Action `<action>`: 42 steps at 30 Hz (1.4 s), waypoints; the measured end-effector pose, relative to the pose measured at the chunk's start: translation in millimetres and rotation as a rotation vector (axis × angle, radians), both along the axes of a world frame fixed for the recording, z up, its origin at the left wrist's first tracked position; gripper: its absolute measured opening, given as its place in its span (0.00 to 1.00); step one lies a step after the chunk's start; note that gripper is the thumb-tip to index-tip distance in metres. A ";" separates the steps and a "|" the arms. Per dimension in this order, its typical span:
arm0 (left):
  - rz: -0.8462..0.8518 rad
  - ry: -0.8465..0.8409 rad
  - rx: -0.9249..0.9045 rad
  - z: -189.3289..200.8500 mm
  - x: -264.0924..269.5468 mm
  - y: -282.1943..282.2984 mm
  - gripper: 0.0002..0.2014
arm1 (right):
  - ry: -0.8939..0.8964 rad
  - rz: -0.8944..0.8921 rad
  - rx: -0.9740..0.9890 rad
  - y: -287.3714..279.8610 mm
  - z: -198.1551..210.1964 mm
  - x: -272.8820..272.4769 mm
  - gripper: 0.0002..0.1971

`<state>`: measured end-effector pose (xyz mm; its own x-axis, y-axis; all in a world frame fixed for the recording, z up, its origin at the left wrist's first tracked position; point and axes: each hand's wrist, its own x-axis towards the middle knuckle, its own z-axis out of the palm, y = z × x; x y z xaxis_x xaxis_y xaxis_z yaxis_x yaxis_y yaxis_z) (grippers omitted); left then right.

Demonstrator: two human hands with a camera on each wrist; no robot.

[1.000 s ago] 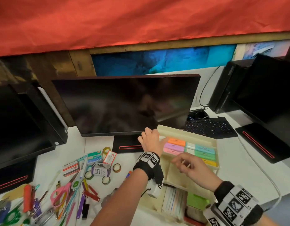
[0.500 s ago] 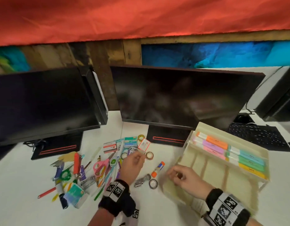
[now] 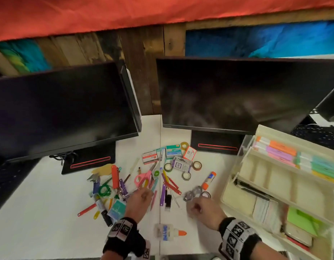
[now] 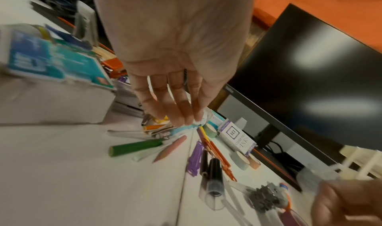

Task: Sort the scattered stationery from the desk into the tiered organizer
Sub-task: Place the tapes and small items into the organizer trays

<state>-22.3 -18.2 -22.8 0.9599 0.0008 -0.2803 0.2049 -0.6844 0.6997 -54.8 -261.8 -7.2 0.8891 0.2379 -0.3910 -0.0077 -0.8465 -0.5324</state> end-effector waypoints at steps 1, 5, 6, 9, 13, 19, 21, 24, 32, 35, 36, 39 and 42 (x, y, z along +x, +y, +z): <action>-0.031 0.001 0.019 0.3 2.2 0.2 0.12 | -0.013 -0.061 -0.048 1.8 -2.8 -0.1 0.10; -0.176 -0.012 0.043 4.6 10.8 -3.2 0.08 | -0.021 -0.207 -0.153 11.1 -8.1 0.8 0.14; -0.211 -0.001 0.032 5.2 13.5 -4.3 0.08 | -0.039 -0.227 -0.131 14.4 -9.1 0.7 0.14; -0.299 0.027 0.035 2.1 22.7 -6.1 0.08 | -0.094 -0.245 -0.103 25.7 -12.8 1.6 0.20; -0.355 0.019 0.008 5.8 30.9 -12.0 0.07 | -0.136 -0.187 -0.225 34.6 -17.7 13.9 0.21; -0.413 -0.164 0.212 7.3 57.5 -34.3 0.13 | -0.197 -0.163 -0.229 32.6 -17.8 29.9 0.13; -0.375 -0.169 0.279 7.1 69.2 -49.1 0.20 | -0.255 -0.236 -0.164 24.9 -16.2 29.8 0.12; -0.312 -0.141 0.358 4.4 83.8 -73.8 0.29 | -0.293 -0.448 0.083 14.9 -5.7 19.1 0.11; -0.211 -0.097 0.512 1.3 96.7 -129.0 0.43 | -0.173 -0.664 0.600 -22.9 33.3 -38.5 0.08; -0.161 -0.082 0.564 -7.7 101.9 -142.5 0.40 | -0.134 -0.658 0.610 -49.7 39.3 -54.1 0.09; -0.148 -0.075 0.576 -10.9 101.9 -148.4 0.39 | -0.142 -0.669 0.603 -61.7 39.9 -59.6 0.09; -0.089 -0.077 0.539 -11.9 102.5 -148.9 0.36 | -0.212 -0.712 0.570 -89.7 43.6 -70.3 0.08; 0.006 -0.100 0.432 -4.7 98.4 -144.9 0.37 | -0.262 -0.779 0.561 -128.2 44.8 -79.6 0.08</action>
<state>76.1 -163.0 -27.4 0.9820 0.1030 -0.1584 0.1554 -0.9173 0.3667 -134.4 -390.1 37.6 0.9179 -0.3589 -0.1694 -0.2790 -0.2799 -0.9186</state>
